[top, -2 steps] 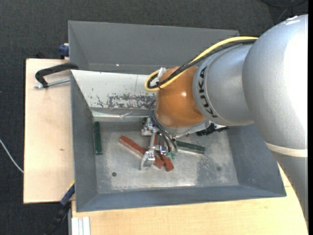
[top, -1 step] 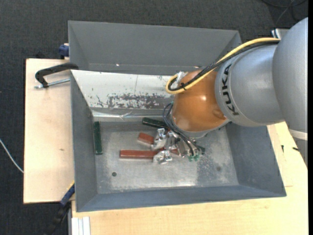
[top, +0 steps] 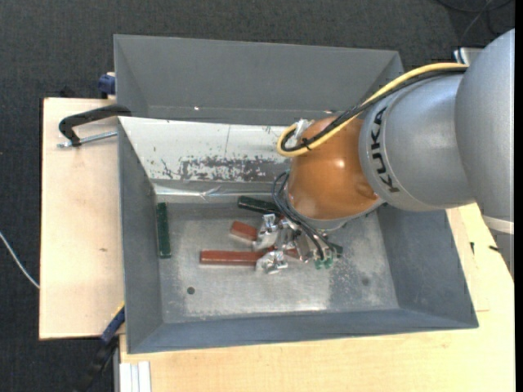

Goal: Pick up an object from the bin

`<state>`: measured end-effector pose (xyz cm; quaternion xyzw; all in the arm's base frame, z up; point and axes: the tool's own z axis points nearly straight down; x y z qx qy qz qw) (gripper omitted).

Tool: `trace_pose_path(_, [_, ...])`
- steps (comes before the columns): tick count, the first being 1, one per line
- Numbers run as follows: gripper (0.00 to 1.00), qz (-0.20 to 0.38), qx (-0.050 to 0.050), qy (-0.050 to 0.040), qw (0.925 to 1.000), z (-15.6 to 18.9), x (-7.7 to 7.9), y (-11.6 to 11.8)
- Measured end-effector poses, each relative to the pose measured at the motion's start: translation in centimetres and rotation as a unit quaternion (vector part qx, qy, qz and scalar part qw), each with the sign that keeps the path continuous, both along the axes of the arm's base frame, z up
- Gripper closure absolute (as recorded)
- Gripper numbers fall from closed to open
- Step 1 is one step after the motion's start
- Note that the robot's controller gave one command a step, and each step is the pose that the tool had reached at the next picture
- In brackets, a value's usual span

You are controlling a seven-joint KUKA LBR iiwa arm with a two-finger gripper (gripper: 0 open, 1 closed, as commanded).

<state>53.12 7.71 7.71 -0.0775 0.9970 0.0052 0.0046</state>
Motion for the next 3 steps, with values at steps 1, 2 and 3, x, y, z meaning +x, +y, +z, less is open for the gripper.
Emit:
trace_pose_path(1, [1.0, 0.0, -0.001, 0.0015, 1.0, 0.3, -0.1, 0.0])
trace_pose_path(2, [1.0, 0.0, -0.004, 0.0054, 1.0, 1.9, -0.3, -0.2])
trace_pose_path(3, [1.0, 0.0, -0.005, 0.0051, 1.0, 4.1, -0.3, -0.2])
